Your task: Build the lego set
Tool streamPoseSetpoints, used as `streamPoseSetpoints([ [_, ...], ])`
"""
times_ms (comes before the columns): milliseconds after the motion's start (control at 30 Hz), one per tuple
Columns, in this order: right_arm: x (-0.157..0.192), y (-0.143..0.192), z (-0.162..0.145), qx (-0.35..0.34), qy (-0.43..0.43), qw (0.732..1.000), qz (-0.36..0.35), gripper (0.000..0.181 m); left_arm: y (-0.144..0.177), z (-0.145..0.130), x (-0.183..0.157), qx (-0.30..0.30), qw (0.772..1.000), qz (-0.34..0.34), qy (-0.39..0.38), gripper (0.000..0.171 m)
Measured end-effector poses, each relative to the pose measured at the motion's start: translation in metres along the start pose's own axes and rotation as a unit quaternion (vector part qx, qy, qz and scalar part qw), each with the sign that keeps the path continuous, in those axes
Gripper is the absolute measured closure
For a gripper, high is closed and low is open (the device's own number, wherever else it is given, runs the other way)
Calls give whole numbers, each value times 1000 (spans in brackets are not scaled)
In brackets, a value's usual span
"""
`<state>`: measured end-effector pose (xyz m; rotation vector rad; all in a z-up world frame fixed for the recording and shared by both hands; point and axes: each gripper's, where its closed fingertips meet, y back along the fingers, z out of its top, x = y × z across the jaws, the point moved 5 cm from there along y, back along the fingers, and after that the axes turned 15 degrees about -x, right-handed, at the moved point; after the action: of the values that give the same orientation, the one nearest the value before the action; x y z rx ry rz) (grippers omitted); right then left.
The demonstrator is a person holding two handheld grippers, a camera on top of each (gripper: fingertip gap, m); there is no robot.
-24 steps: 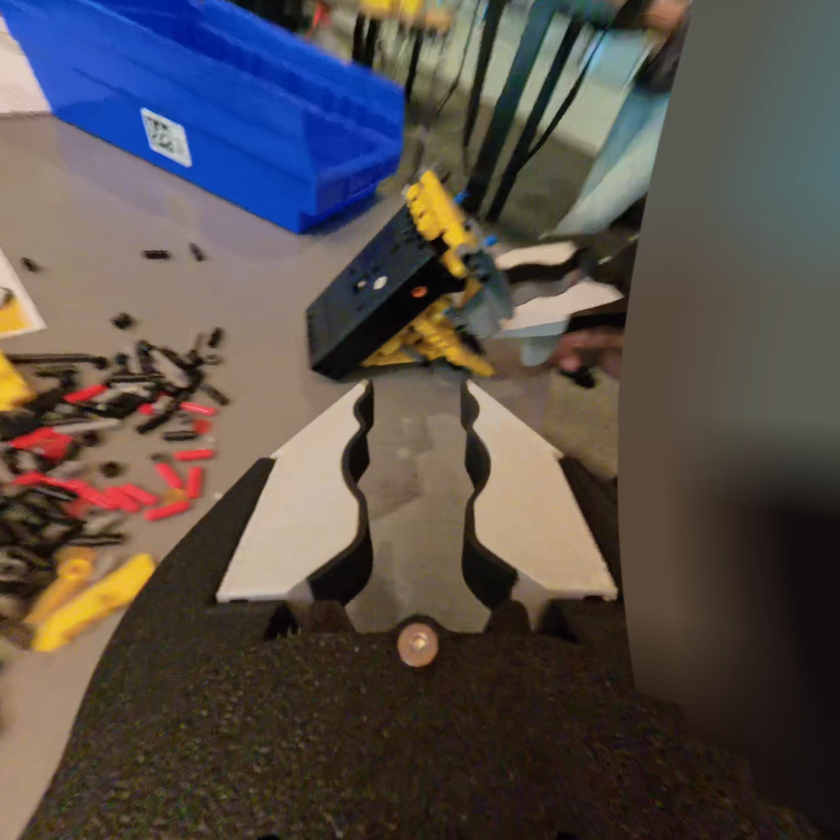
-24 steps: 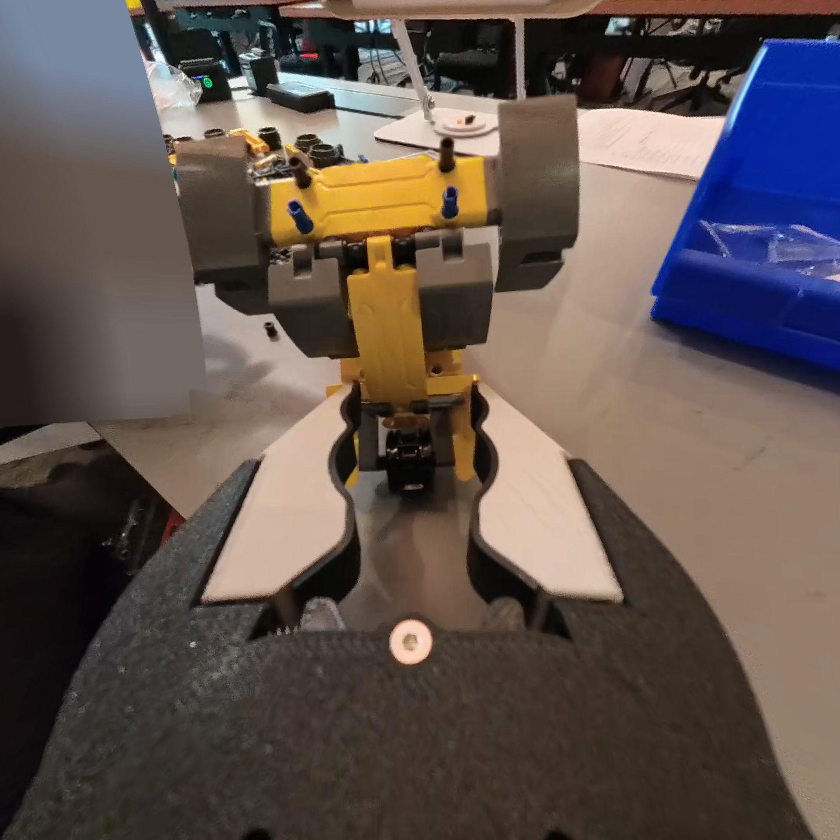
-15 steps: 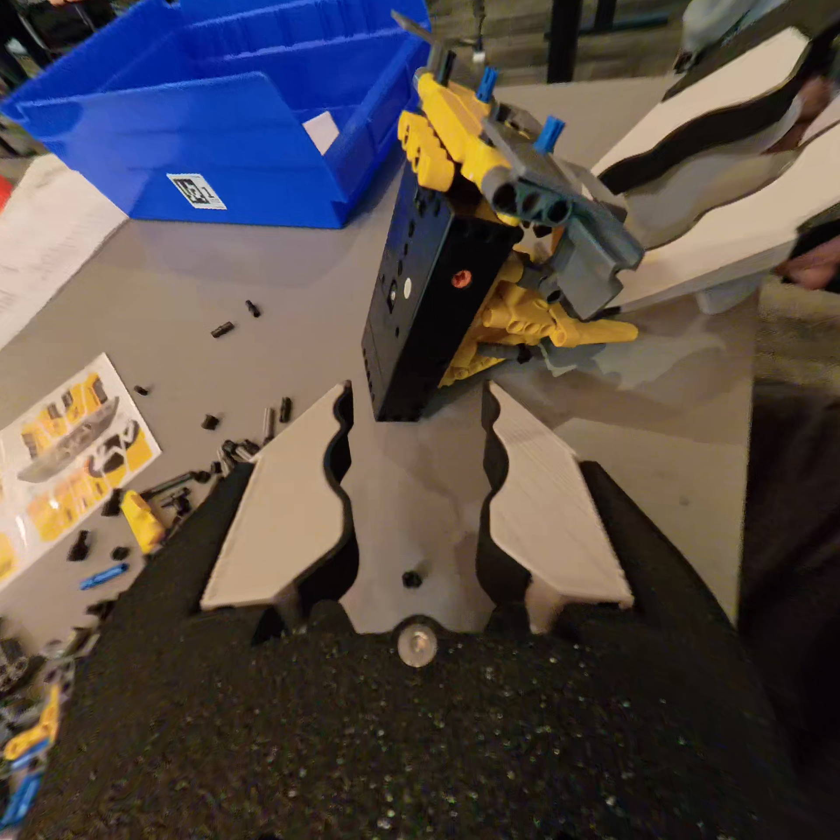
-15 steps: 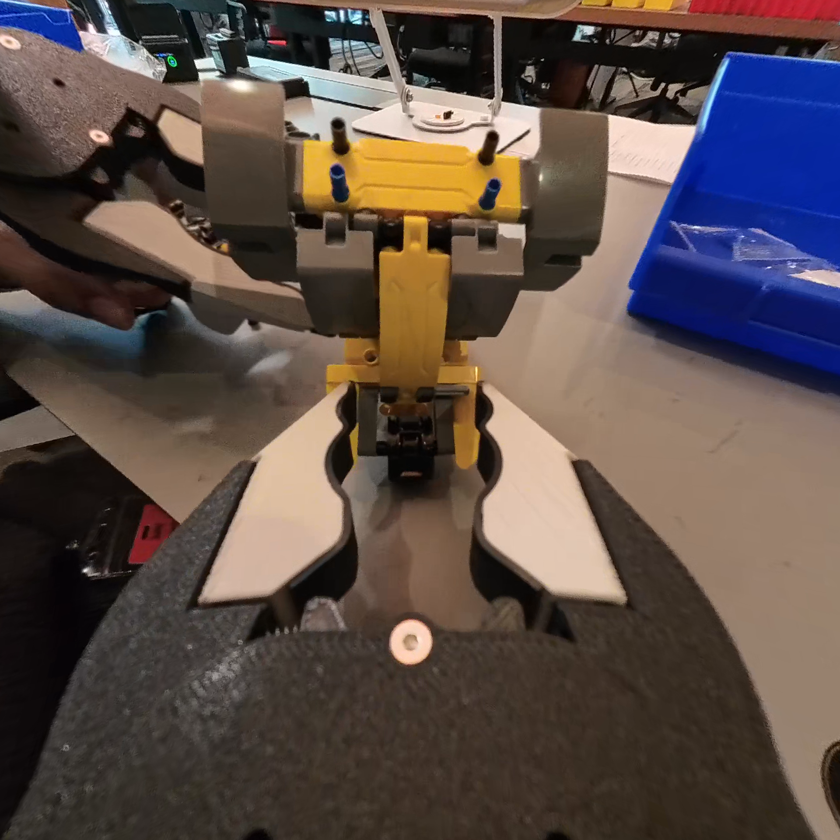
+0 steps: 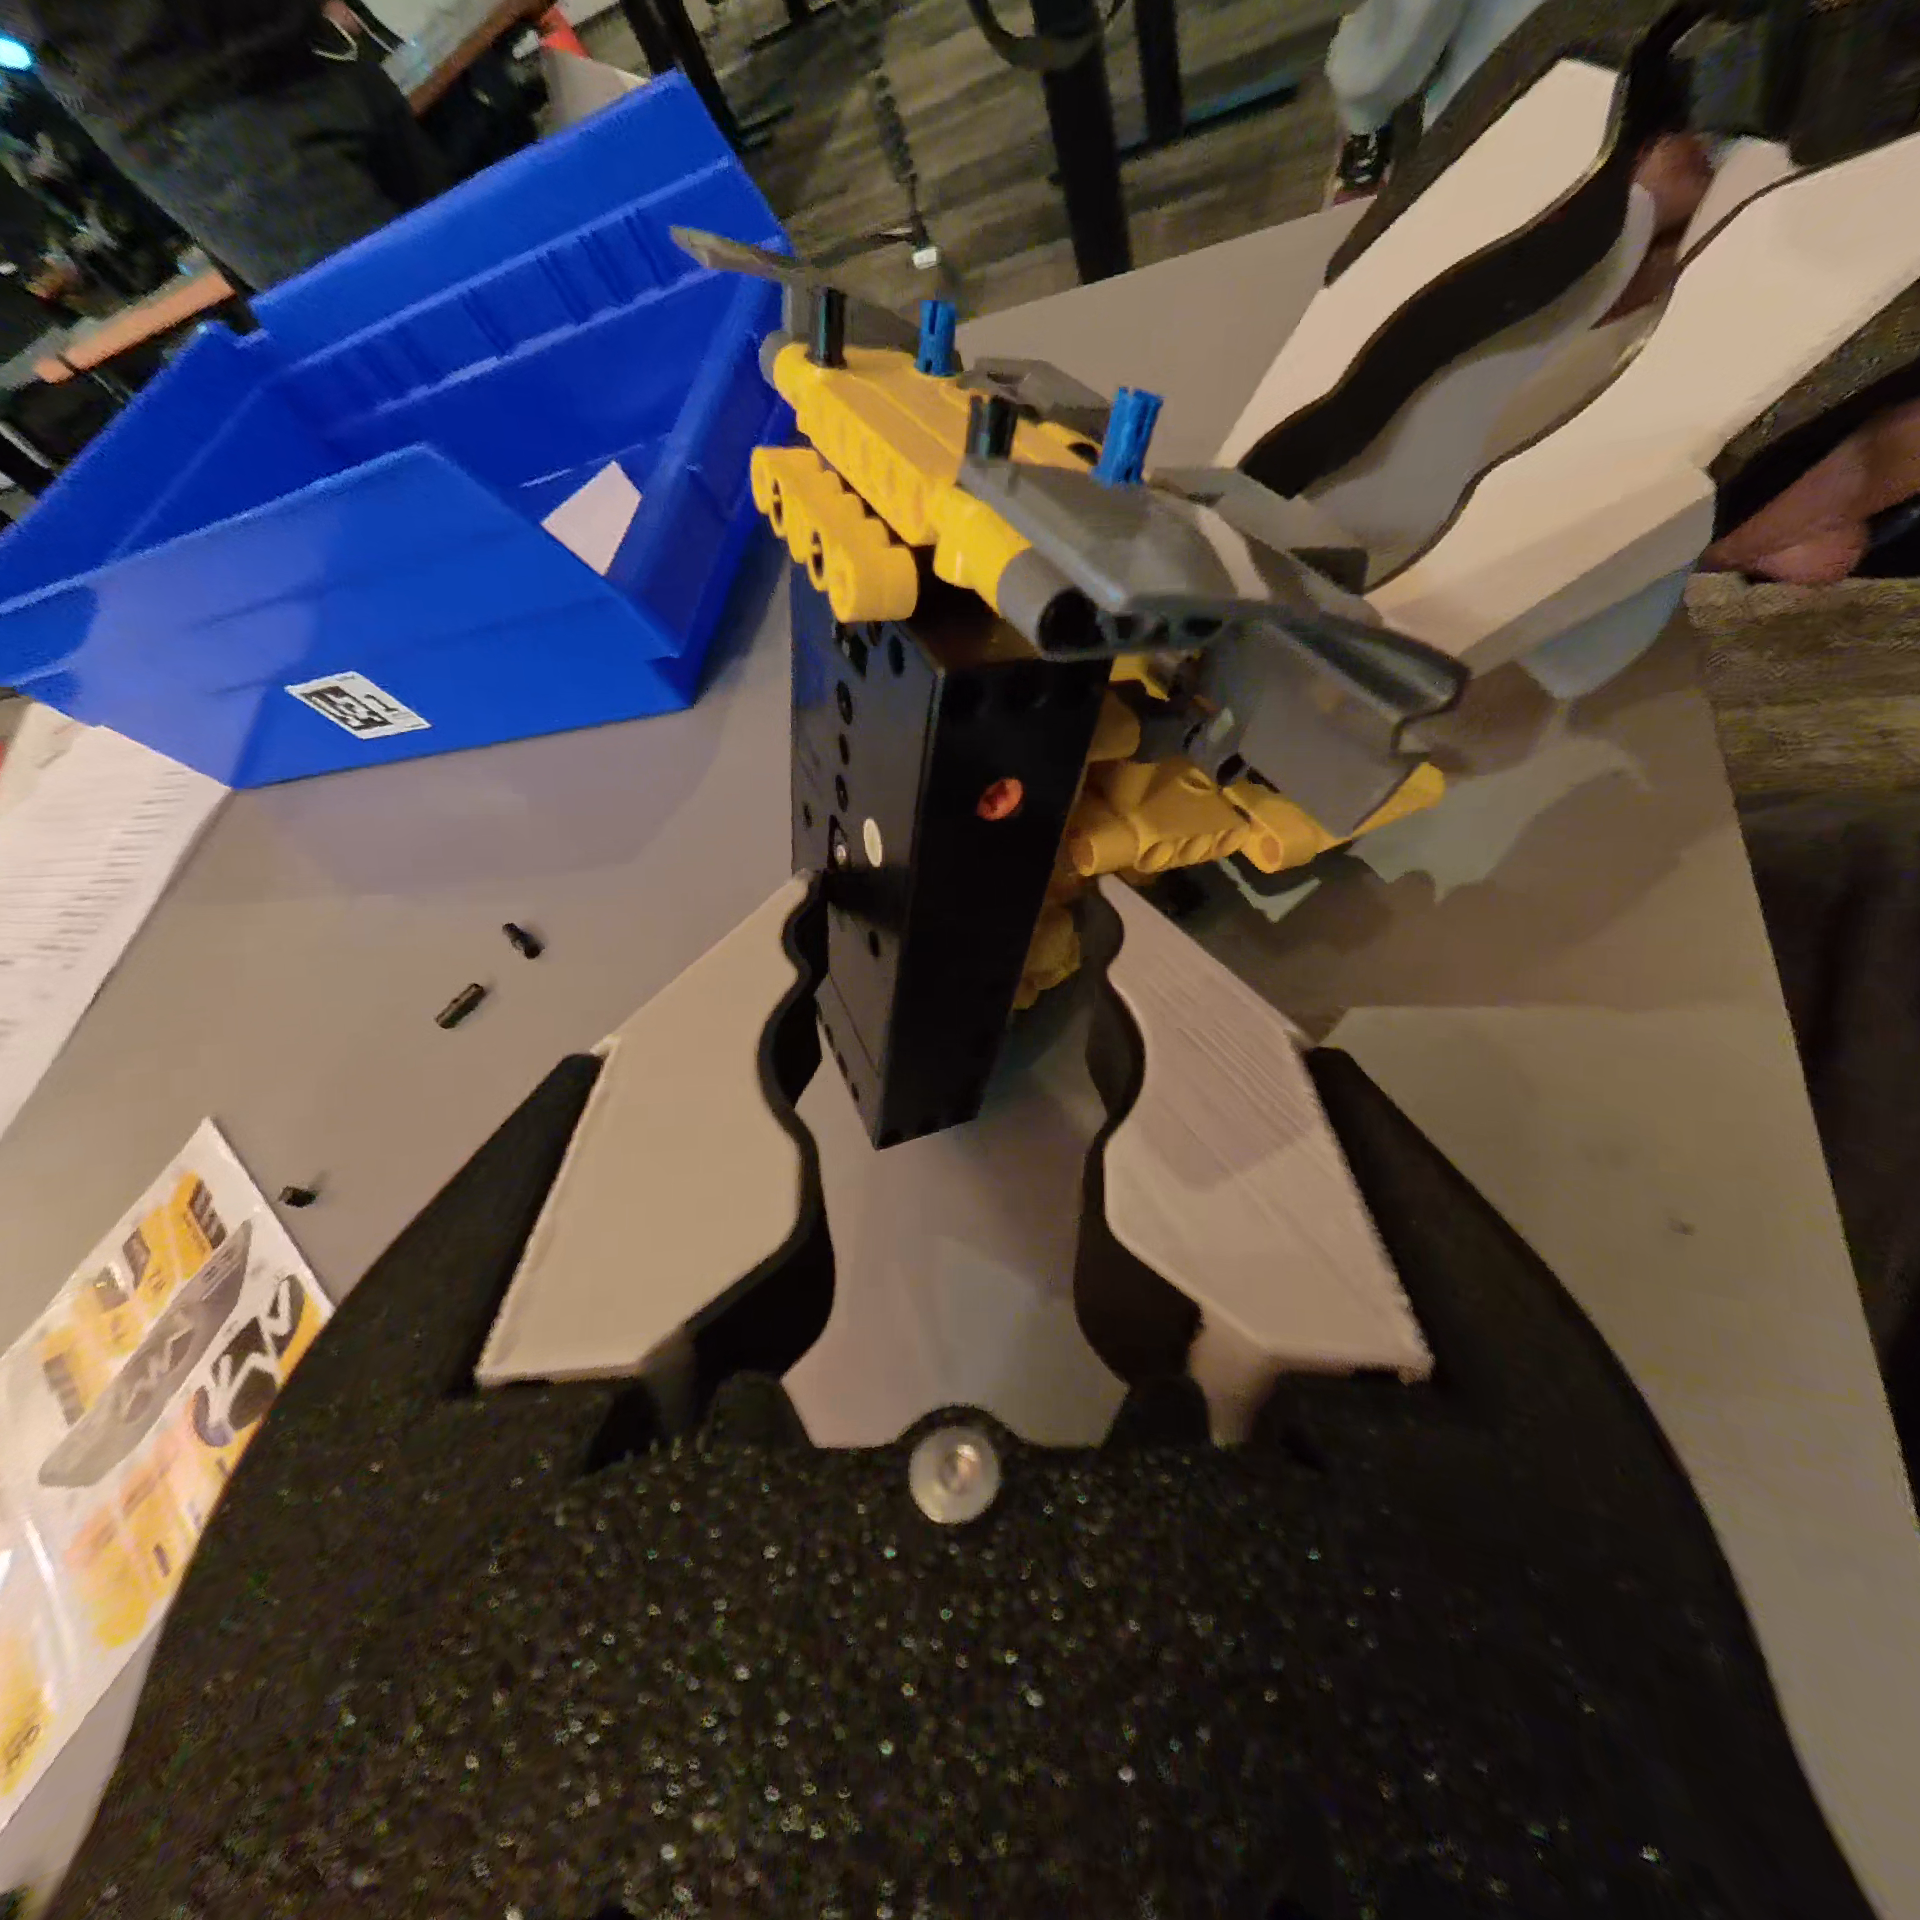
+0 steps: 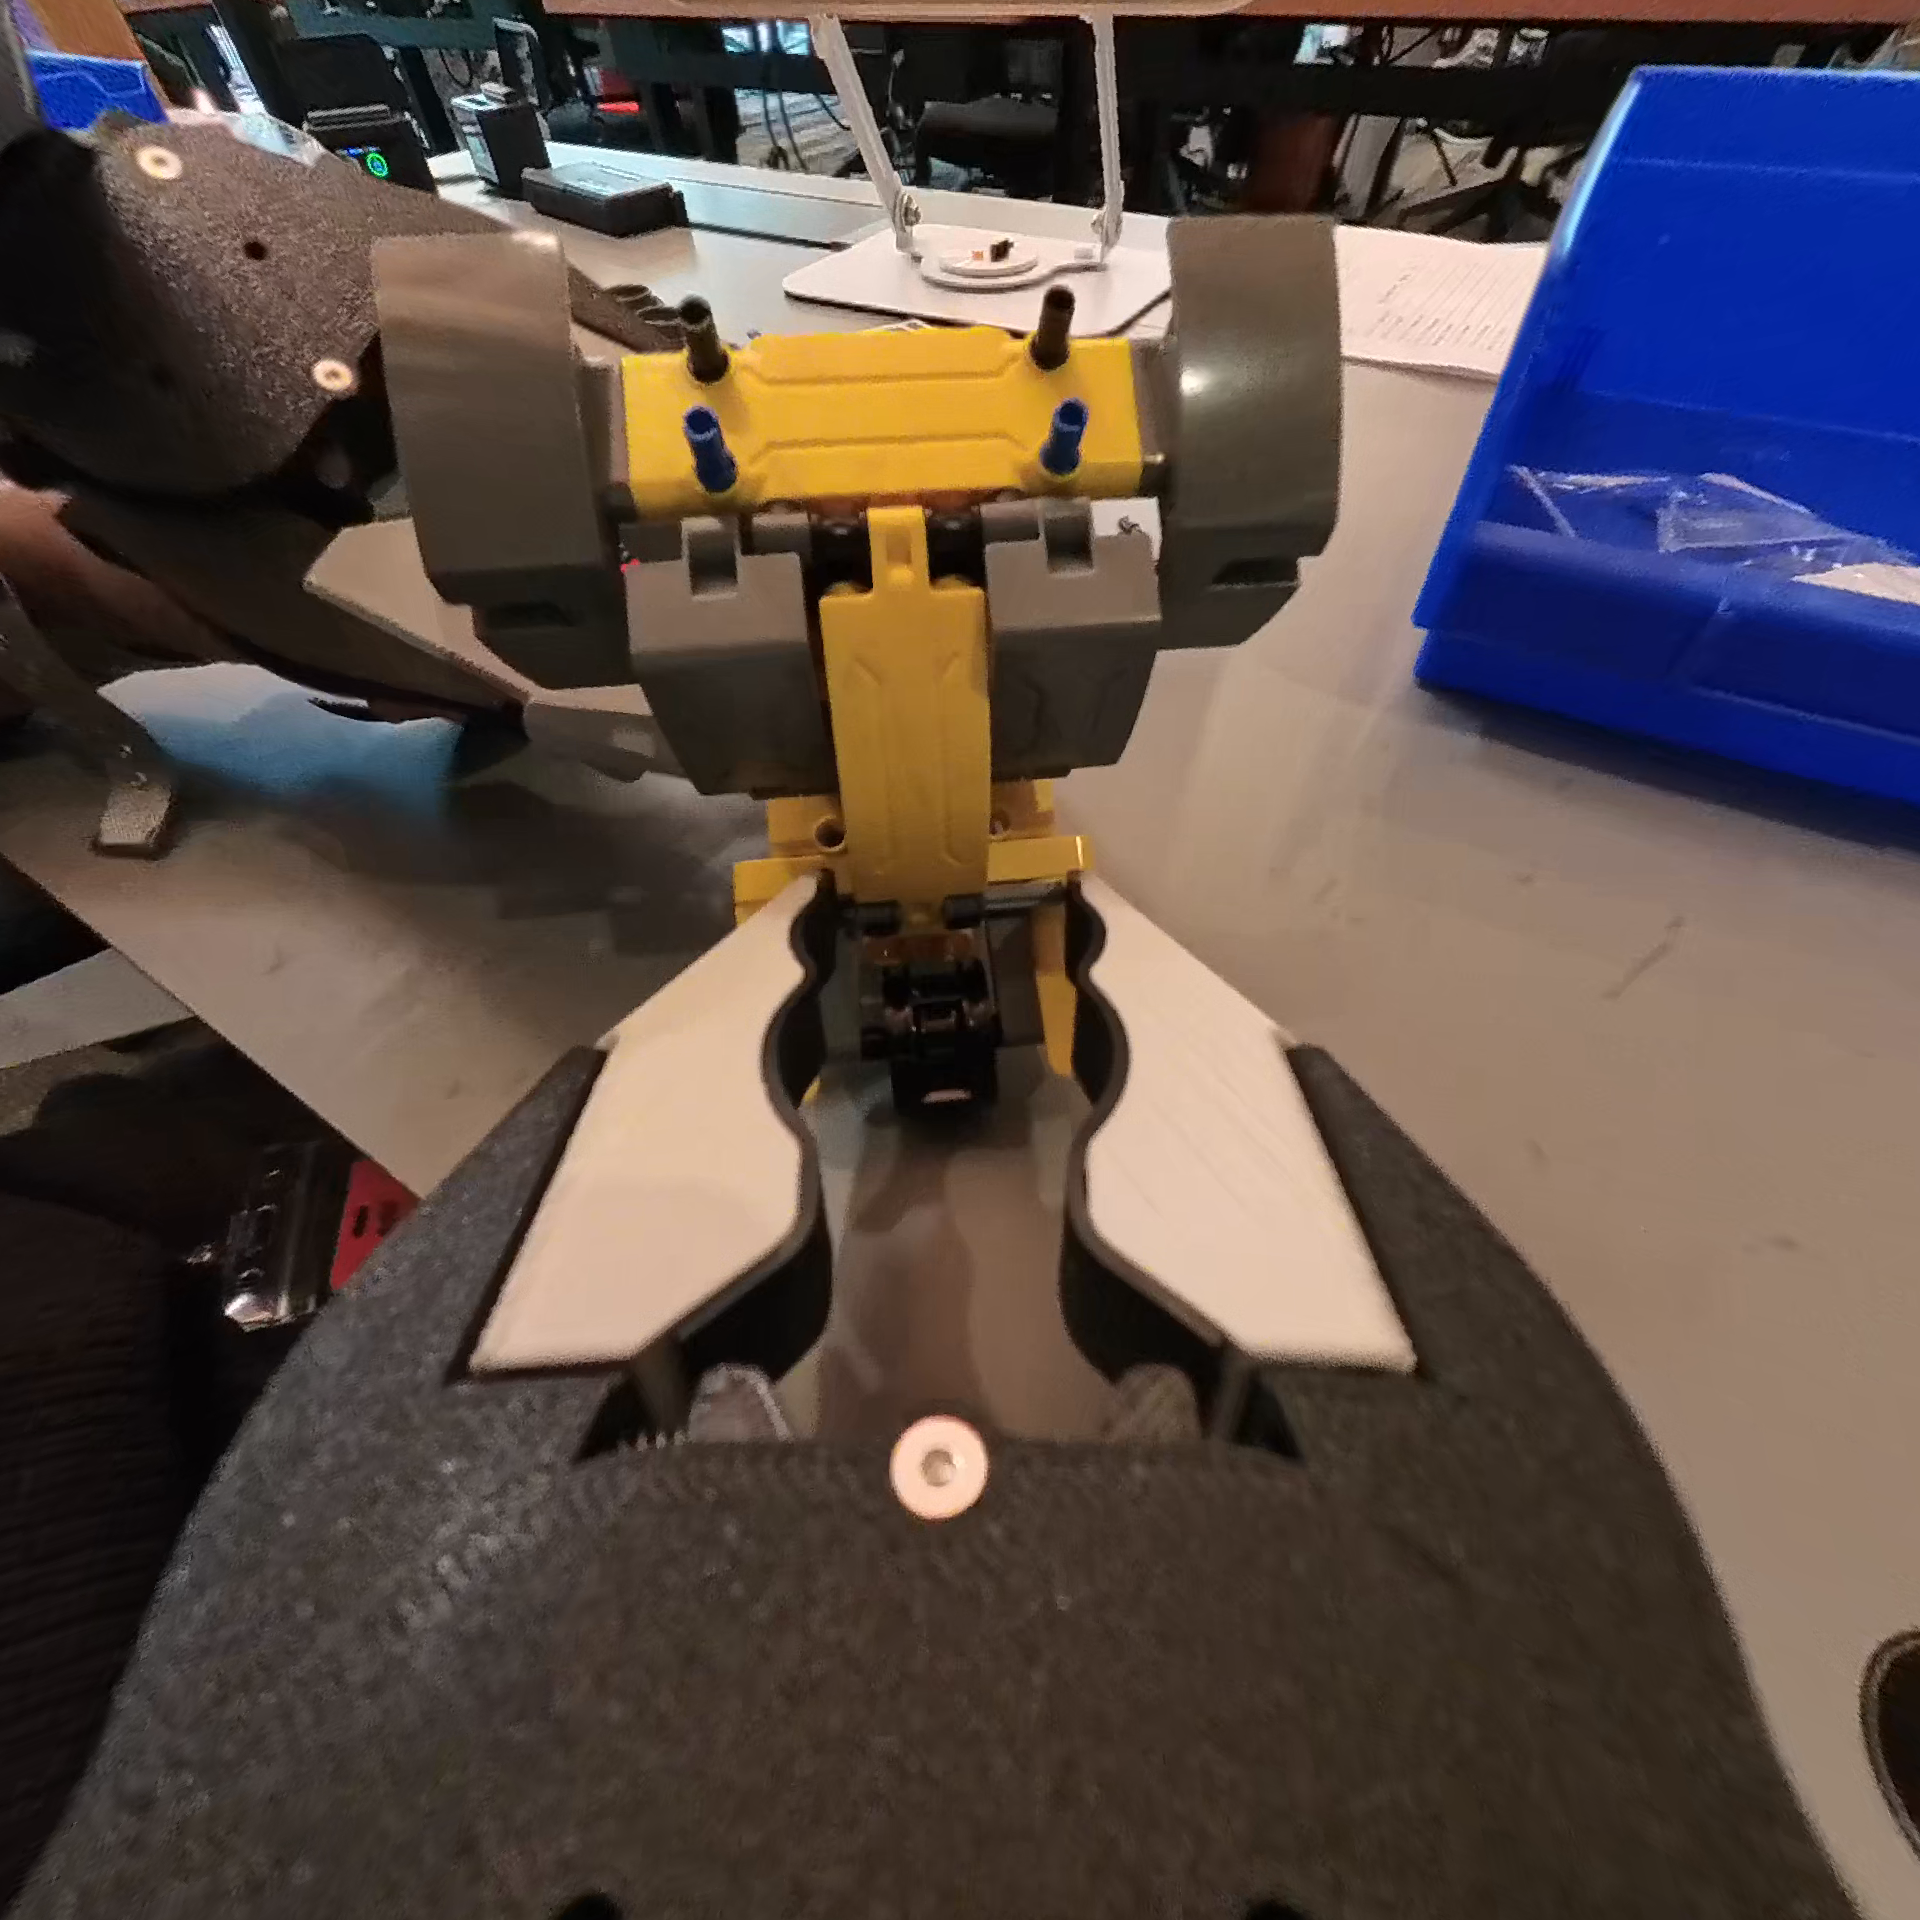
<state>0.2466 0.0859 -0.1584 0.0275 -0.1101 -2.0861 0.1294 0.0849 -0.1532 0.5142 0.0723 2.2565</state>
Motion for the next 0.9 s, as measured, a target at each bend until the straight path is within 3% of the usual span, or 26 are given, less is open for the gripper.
streamPoseSetpoints([
  [233,-4,7,-4,6,-23,1000,15,141,0,1,1,-6,1000,7,5,130],
  [400,-3,5,-2,1,19,1000,10,139,0,2,-1,-7,1000,9,-4,130],
  [733,-2,4,-2,5,17,1000,20,142,0,2,-1,-7,1000,8,-1,130],
  [900,-6,2,-2,8,-2,999,54,143,0,2,-1,-7,1000,8,3,130],
])
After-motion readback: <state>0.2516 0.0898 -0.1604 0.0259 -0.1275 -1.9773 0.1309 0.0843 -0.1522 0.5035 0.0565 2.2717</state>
